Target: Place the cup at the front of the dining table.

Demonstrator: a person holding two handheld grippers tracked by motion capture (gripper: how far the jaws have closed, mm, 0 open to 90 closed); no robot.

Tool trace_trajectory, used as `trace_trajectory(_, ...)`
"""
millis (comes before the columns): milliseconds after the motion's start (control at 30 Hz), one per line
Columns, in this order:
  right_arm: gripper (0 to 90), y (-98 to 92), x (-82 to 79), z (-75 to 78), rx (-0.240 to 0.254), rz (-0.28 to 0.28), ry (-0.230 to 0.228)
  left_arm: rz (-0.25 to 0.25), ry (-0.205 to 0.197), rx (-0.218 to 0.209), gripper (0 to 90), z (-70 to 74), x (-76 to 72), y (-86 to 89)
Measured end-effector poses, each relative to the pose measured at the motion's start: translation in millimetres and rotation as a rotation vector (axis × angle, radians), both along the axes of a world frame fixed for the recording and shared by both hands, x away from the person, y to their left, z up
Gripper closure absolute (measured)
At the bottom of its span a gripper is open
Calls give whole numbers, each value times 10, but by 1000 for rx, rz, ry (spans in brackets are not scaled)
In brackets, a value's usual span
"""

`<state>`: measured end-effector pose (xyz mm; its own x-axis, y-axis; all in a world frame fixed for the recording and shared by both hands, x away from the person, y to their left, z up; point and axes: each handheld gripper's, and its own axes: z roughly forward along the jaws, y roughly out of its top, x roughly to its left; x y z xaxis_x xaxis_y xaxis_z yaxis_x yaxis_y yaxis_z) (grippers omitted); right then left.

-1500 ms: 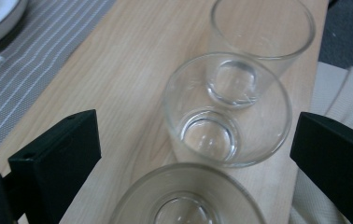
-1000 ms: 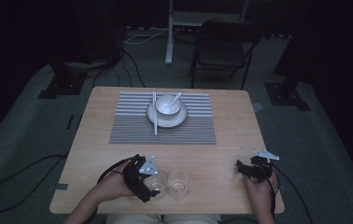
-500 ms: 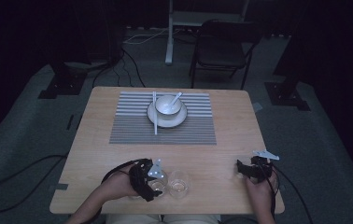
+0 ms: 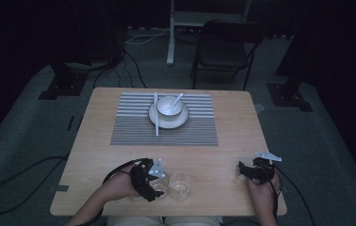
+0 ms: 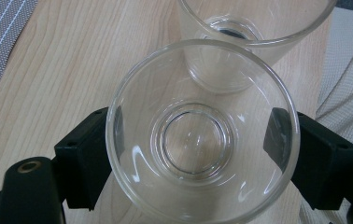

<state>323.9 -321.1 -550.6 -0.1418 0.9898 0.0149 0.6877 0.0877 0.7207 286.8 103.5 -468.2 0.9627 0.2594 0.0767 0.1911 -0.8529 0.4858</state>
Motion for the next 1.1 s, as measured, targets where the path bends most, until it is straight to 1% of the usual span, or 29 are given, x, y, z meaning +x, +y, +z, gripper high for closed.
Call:
trace_trajectory(33,117,0,0,0,0,0,0,3,6,1,181,3,7,2)
trace_trajectory(67,117,0,0,0,0,0,0,1,-3,-1,180,4,5,5)
trace_trajectory(133,117,0,0,0,0,0,0,3,-1,2,181,11,8,6)
trace_trajectory(167,117,0,0,0,0,0,0,9,-4,-3,181,13,11,8)
trace_trajectory(200,117,0,0,0,0,0,0,0,4,3,181,15,19,7)
trace_trajectory(267,117,0,0,0,0,0,0,6,5,2,181,14,30,2)
trace_trajectory(333,117,0,0,0,0,0,0,10,0,1,181,16,44,-5)
trace_trajectory(367,117,0,0,0,0,0,0,2,-3,3,181,17,54,-6)
trace_trajectory(400,117,0,0,0,0,0,0,12,-1,-4,181,17,63,-5)
trace_trajectory(433,117,0,0,0,0,0,0,14,1,-3,181,20,76,-3)
trace_trajectory(467,117,0,0,0,0,0,0,17,-5,-6,181,22,85,-1)
trace_trajectory(500,117,0,0,0,0,0,0,30,-1,-9,181,24,99,1)
trace_trajectory(533,117,0,0,0,0,0,0,27,-7,-7,181,29,108,6)
trace_trajectory(567,117,0,0,0,0,0,0,37,-11,-12,181,33,118,9)
trace_trajectory(600,117,0,0,0,0,0,0,32,-5,-7,181,38,132,13)
trace_trajectory(667,117,0,0,0,0,0,0,47,6,-12,181,50,159,22)
trace_trajectory(733,117,0,0,0,0,0,0,53,-4,-11,181,57,171,23)
trace_trajectory(833,117,0,0,0,0,0,0,68,-1,-12,181,64,208,30)
trace_trajectory(867,117,0,0,0,0,0,0,77,-11,-16,181,65,228,36)
trace_trajectory(933,117,-1,0,0,0,1,0,88,-6,-19,181,64,256,46)
trace_trajectory(967,117,0,0,0,0,0,0,98,-9,-31,181,63,265,51)
trace_trajectory(1000,117,0,0,0,0,0,0,104,-3,-32,181,66,281,59)
trace_trajectory(1033,117,-1,0,0,-1,0,0,106,-9,-30,181,71,291,63)
trace_trajectory(1067,117,0,0,0,0,0,0,123,-14,-29,181,76,309,63)
trace_trajectory(1100,117,0,0,0,0,0,0,125,-21,-23,181,80,317,63)
